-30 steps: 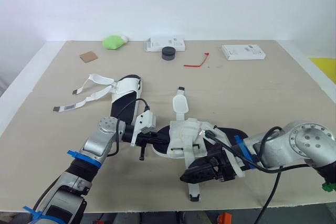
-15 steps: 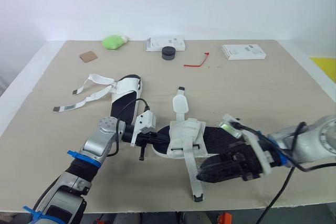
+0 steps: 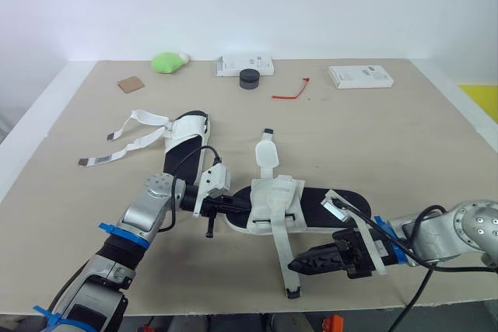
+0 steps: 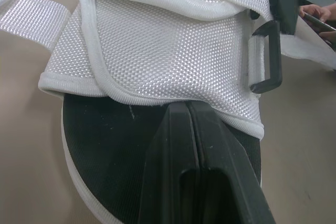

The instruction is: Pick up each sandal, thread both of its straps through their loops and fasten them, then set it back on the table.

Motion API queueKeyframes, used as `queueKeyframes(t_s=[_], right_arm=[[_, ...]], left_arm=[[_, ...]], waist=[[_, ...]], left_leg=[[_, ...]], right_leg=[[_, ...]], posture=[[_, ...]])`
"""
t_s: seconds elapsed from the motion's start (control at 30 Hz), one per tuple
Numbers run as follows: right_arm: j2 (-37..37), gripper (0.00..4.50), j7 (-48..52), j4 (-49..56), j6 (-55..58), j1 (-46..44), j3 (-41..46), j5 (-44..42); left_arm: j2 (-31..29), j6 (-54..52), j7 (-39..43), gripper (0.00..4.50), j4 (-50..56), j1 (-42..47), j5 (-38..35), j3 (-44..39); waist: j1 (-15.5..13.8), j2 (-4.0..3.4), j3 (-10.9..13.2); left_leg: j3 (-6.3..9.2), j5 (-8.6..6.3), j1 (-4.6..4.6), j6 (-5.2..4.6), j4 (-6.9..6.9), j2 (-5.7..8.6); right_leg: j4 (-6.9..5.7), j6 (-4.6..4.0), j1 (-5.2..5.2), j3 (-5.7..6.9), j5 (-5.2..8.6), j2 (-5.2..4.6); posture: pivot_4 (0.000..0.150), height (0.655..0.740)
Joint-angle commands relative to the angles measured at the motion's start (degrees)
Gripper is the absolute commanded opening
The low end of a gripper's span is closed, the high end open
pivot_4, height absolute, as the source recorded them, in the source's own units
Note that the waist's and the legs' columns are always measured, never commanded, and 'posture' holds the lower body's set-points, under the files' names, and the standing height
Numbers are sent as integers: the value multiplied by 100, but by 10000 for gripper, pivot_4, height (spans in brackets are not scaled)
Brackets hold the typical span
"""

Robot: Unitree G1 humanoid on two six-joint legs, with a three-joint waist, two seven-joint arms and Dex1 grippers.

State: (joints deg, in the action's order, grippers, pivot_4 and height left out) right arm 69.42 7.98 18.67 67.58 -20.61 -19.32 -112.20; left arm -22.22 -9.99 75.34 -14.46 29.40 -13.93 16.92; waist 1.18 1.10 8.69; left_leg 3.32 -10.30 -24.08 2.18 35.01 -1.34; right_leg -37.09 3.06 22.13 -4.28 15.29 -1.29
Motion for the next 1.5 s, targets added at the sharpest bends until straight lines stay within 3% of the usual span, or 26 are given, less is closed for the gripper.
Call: queueKeyframes(t_s=[0.03,0.6,0.7,0.87,0.9,1.23,1.5], right_arm=[[-298,35297,-171,-114,66,-132,15,0],[-1084,35297,-495,-19,236,-150,12,-80],[-1062,26861,-458,-9,248,-147,55,-80],[-1028,2734,-313,4,254,-194,166,-80],[-1019,607,-290,2,258,-206,177,-80],[-1095,607,464,-442,314,-698,621,-80],[-1364,607,313,-2202,997,-2406,607,-80]], left_arm=[[-136,-290,-80,0,-249,-269,325,295],[-260,-543,-207,0,193,-502,222,266],[-265,-562,-228,0,198,-493,213,262],[-264,-546,-231,0,171,-466,213,257],[-259,-540,-229,0,154,-452,214,257],[-208,-449,-154,0,-21,-352,219,288],[-213,331,-18,0,-701,-260,508,397]], waist=[[2,1,0],[14,0,0],[14,0,0],[14,0,0],[14,0,0],[14,0,0],[15,-5,0]], left_leg=[[0,0,0,0,0,0],[6,-2,-2,-3,-1,-15],[6,-3,-2,-5,0,-19],[6,-3,-2,-5,0,-19],[6,-3,-2,-5,-1,-19],[5,-3,-1,-5,0,-21],[2,1,4,-12,2,-28]], right_leg=[[0,0,0,0,0,0],[-1,-3,1,-1,1,21],[-1,-4,1,-1,1,25],[-1,-6,1,-1,0,26],[-1,-6,1,-1,0,26],[-1,-9,1,-1,-4,29],[-1,-24,2,-3,-19,35]], posture=[[1500,7400],[1500,7400],[1500,7400],[1500,7400],[1500,7400],[1500,7400],[1500,7400]])
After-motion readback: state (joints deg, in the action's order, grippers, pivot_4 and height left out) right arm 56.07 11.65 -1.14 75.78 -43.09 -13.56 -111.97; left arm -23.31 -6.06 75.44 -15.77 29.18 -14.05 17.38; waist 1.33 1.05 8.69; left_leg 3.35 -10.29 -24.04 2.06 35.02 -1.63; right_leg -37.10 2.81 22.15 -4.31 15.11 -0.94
